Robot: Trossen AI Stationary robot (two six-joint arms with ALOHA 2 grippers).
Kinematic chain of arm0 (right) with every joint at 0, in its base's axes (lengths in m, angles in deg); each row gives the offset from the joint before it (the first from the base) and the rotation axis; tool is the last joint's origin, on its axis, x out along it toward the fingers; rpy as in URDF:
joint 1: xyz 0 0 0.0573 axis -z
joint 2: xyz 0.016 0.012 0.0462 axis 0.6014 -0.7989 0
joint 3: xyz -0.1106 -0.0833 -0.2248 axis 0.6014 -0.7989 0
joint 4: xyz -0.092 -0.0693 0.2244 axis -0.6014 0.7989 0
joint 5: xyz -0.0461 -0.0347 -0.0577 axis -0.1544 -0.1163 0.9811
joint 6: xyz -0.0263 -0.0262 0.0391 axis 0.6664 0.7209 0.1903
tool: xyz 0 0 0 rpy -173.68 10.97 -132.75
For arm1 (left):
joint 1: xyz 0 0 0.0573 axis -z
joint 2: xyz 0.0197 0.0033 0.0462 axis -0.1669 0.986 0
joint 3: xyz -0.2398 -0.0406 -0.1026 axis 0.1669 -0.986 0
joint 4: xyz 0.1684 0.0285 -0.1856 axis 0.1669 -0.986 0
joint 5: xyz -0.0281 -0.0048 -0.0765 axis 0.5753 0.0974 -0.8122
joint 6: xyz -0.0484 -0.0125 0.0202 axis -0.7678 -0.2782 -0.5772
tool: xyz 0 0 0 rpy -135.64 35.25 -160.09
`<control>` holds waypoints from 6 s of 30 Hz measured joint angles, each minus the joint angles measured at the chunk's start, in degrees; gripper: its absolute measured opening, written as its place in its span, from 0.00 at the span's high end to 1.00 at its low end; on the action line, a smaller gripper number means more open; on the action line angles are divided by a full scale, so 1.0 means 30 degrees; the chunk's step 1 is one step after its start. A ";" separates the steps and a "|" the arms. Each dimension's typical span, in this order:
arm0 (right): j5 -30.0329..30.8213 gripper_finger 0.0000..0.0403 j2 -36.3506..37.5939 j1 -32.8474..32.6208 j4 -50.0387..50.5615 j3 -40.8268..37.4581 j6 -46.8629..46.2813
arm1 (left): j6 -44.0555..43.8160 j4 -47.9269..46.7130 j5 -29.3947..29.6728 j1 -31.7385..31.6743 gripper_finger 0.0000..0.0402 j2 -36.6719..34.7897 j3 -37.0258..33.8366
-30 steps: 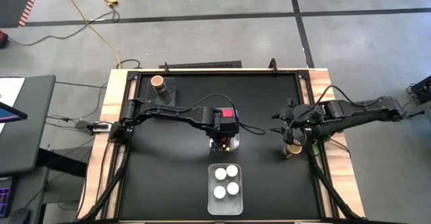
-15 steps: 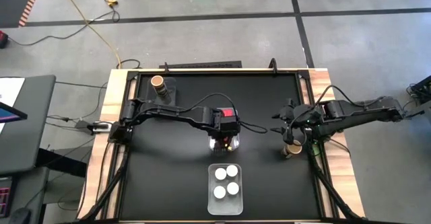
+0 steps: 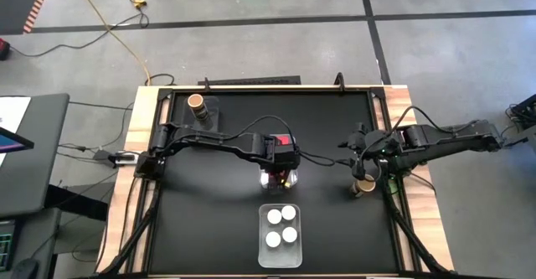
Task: Sort spices by type
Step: Put the gold seasoning bottle into the black bin
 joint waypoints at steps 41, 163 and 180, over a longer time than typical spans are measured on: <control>0.0029 0.28 -0.0465 -0.0004 -0.0167 0.0007 -0.7010 | -0.2068 0.4740 0.1384 0.0184 0.38 -0.8411 -0.9676; -0.6900 0.23 -1.1460 -0.4473 1.1628 0.4431 -2.9813 | -0.3406 0.7173 0.4080 0.0916 0.38 -2.0757 -2.1194; -0.2885 0.24 -1.1424 -0.4142 1.4261 0.7968 -2.7245 | -0.4258 0.3782 0.3837 0.0925 0.38 -2.4560 -2.1179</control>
